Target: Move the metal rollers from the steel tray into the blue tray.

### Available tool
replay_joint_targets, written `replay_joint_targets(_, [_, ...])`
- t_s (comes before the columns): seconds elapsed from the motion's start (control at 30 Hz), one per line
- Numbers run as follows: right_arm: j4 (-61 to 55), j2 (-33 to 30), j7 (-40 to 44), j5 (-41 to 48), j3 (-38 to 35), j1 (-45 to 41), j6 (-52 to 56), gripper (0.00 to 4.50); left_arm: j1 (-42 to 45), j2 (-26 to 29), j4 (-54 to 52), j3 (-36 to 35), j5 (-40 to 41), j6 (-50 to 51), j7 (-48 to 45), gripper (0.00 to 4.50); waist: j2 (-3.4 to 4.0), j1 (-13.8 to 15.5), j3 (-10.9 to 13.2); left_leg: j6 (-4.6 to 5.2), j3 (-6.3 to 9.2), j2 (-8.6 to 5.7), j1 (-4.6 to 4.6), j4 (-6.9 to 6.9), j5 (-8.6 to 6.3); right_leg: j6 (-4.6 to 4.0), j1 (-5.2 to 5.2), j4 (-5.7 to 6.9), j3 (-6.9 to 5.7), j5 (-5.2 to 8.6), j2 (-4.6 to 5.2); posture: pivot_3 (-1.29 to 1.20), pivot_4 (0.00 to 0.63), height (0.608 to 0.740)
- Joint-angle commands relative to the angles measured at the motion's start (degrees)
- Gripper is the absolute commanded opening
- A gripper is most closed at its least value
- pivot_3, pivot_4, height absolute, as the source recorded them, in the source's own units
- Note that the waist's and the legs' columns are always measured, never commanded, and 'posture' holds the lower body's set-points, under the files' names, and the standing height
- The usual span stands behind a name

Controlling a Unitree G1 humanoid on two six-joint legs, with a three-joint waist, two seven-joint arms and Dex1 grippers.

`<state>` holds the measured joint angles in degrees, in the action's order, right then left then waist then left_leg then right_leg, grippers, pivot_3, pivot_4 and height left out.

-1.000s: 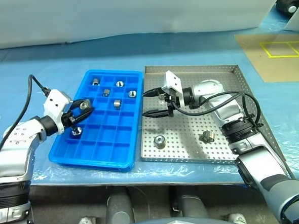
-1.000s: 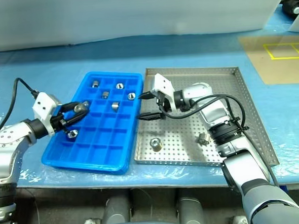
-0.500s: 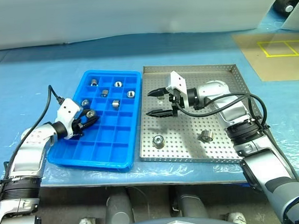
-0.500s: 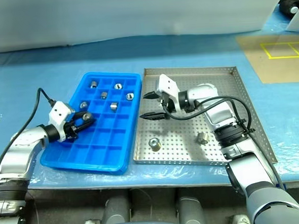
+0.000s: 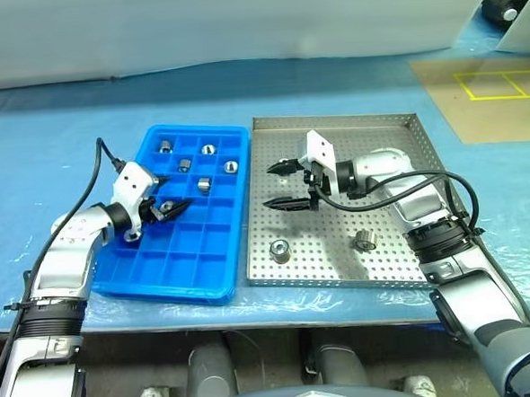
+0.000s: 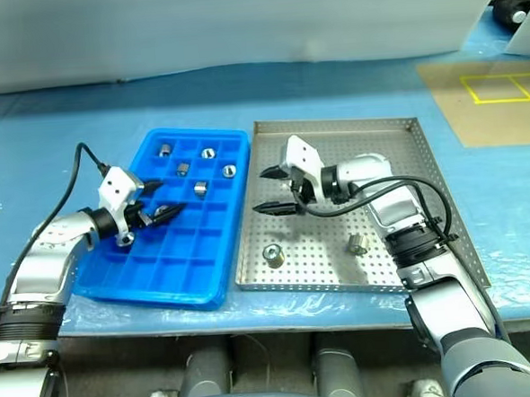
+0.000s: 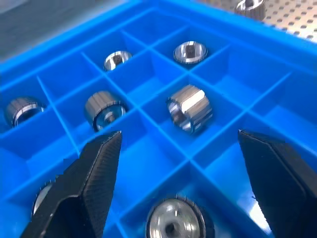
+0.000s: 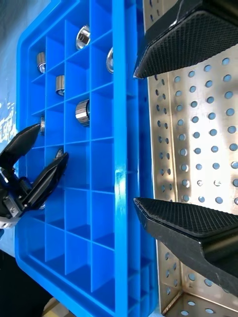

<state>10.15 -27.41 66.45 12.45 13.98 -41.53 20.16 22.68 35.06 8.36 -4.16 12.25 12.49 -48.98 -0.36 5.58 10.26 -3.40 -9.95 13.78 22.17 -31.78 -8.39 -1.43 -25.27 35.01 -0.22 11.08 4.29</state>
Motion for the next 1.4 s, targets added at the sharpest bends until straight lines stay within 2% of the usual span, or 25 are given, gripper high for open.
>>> replay_joint_targets(0.03, [-2.6,-1.8,-0.6,1.2,-3.2,-0.1,0.3,3.96,5.5,-1.7,-4.1,0.2,2.8,1.0,-0.1,3.94,0.0,0.2,0.0,0.0,0.0,0.0,0.01,-0.02,0.0,0.0,0.02,0.01,-0.01,0.0,0.01,0.01,0.15,0.74])
replay_joint_targets(0.2, [-3.2,-5.4,-1.7,1.0,-5.8,1.2,1.1,3.96,12.4,-6.1,-4.7,2.7,4.9,2.3,-1.8,3.94,-0.01,0.0,0.0,0.02,0.0,-0.04,0.05,-0.35,-0.02,0.0,0.09,0.08,0.09,0.0,0.04,-0.05,0.15,0.74])
replay_joint_targets(0.33, [-7.0,-8.6,-3.9,1.9,-9.3,4.7,4.0,3.96,18.8,-10.2,-0.1,6.0,4.8,0.6,-4.1,3.94,-0.01,-0.3,0.0,0.01,-0.03,-0.02,0.0,-0.34,-0.01,0.0,0.06,0.1,0.16,0.0,-0.02,-0.12,0.15,0.74])
replay_joint_targets(0.63, [-17.3,-16.5,-9.9,3.9,-19.5,16.2,10.8,3.96,30.4,-22.4,22.6,12.8,-0.4,-11.0,-8.5,3.94,0.0,-1.8,0.0,0.19,-0.07,-0.11,-0.01,-0.44,-0.1,0.03,0.11,0.05,0.32,-0.02,-0.05,-0.32,0.15,0.74])
replay_joint_targets(0.73, [-22.1,-18.4,-12.1,5.0,-23.4,20.9,13.6,3.96,34.7,-27.1,31.4,13.6,-1.9,-15.8,-9.9,3.94,0.0,-2.5,0.0,0.31,-0.07,-0.13,0.01,-0.46,-0.17,0.12,0.18,-0.11,0.34,-0.07,-0.05,-0.39,0.15,0.74])
replay_joint_targets(0.83, [-26.9,-19.4,-13.9,6.6,-26.6,24.8,16.3,3.96,37.3,-29.6,35.4,12.8,-1.7,-18.4,-11.8,3.94,0.0,-3.8,0.0,0.43,-0.1,-0.2,0.02,-0.47,-0.24,0.13,0.22,-0.23,0.39,-0.08,-0.05,-0.44,0.15,0.74])
replay_joint_targets(1.07, [-34.1,-20.4,-17.6,9.2,-32.2,32.1,20.5,3.96,38.7,-29.9,41.0,11.9,-2.8,-22.3,-14.2,3.94,0.04,-6.6,0.0,0.46,-0.14,-0.18,-0.08,-0.5,-0.26,0.17,0.25,-0.27,0.41,-0.07,-0.07,-0.51,0.15,0.74])
replay_joint_targets(1.17, [-35.8,-20.4,-18.7,10.1,-32.9,33.2,21.4,3.96,39.7,-29.7,43.6,11.5,-3.3,-23.9,-14.1,3.94,0.04,-6.8,0.0,0.48,-0.14,-0.2,-0.03,-0.64,-0.28,0.61,0.26,-0.28,0.42,0.09,-0.07,-0.52,0.15,0.74])
replay_joint_targets(1.4, [-35.6,-19.9,-20.4,11.0,-30.6,31.8,21.1,3.96,44.3,-27.0,54.6,12.1,-10.7,-30.7,-2.7,3.94,0.04,-6.7,0.0,0.61,-0.14,-0.23,0.06,-0.75,-0.35,0.51,0.29,-0.31,0.42,-0.01,-0.04,-0.49,0.15,0.74])
